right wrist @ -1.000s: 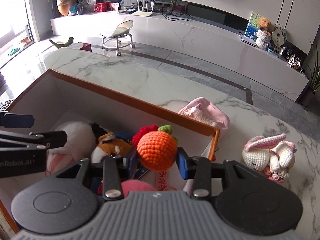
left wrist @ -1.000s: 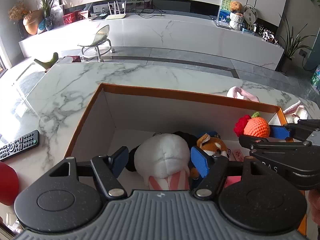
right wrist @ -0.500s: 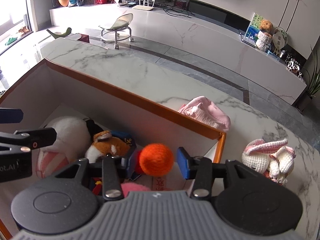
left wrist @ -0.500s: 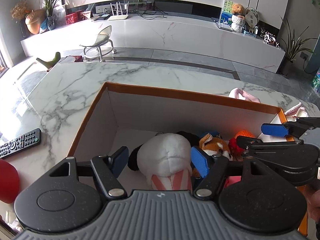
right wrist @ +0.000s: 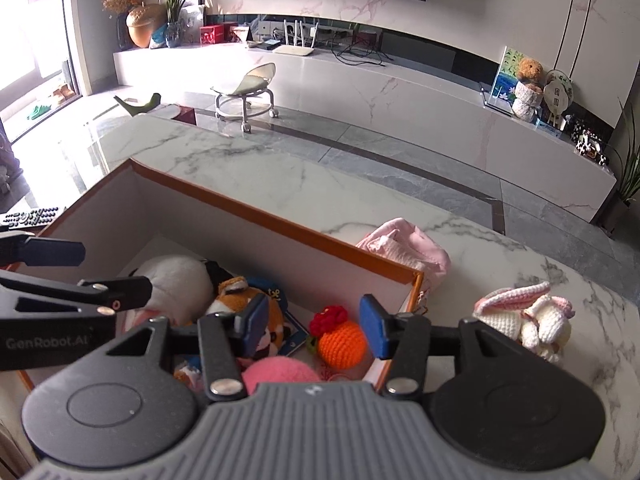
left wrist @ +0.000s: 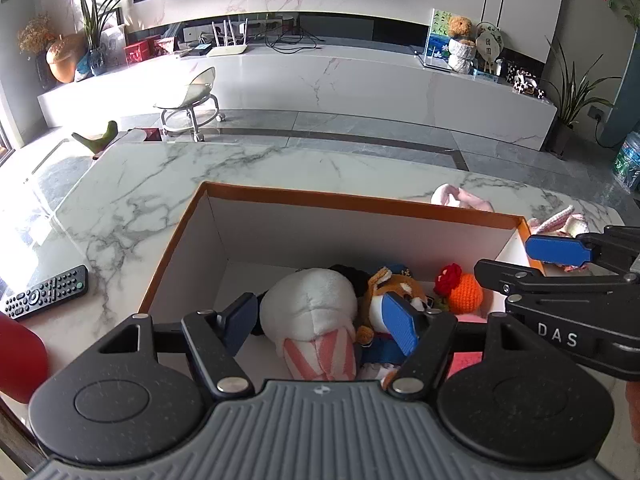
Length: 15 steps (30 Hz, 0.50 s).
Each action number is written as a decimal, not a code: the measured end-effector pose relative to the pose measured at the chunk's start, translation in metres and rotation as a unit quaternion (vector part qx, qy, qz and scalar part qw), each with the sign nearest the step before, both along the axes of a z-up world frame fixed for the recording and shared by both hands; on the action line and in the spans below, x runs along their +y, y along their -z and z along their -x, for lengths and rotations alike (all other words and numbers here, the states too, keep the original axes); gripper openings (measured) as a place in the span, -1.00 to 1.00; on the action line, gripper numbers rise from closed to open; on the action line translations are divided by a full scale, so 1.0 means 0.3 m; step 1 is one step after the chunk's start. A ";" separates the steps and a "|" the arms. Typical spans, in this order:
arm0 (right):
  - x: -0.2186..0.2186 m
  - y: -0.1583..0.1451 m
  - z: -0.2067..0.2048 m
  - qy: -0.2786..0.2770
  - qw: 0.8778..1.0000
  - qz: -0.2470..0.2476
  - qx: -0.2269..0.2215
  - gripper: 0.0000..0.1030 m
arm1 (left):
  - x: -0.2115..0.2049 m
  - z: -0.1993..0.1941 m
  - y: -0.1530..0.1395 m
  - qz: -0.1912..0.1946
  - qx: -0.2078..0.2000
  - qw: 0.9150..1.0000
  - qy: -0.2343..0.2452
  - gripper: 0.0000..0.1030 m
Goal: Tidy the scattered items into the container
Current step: 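Open the left tool on the panda while the right tool lowers and releases the carrot into the box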
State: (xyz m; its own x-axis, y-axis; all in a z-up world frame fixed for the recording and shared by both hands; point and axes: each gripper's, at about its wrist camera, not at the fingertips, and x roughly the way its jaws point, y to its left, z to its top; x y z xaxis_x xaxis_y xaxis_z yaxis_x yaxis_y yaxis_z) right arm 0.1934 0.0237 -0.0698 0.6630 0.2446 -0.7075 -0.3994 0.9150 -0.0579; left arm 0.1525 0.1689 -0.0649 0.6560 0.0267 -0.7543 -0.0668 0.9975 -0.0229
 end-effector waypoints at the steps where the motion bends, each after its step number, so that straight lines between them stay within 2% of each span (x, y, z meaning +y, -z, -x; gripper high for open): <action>1: -0.012 -0.018 0.018 0.000 1.000 -0.004 -0.005 0.04 | -0.010 0.012 -0.012 0.000 -0.004 1.000 0.003 0.58; 8: -0.111 -0.132 0.167 0.013 0.999 -0.026 -0.045 0.04 | -0.100 0.109 -0.095 -0.003 -0.032 0.999 0.023 0.58; 15: -0.231 -0.199 0.307 0.039 0.995 -0.032 -0.085 0.04 | -0.201 0.204 -0.150 -0.008 -0.063 0.997 0.043 0.58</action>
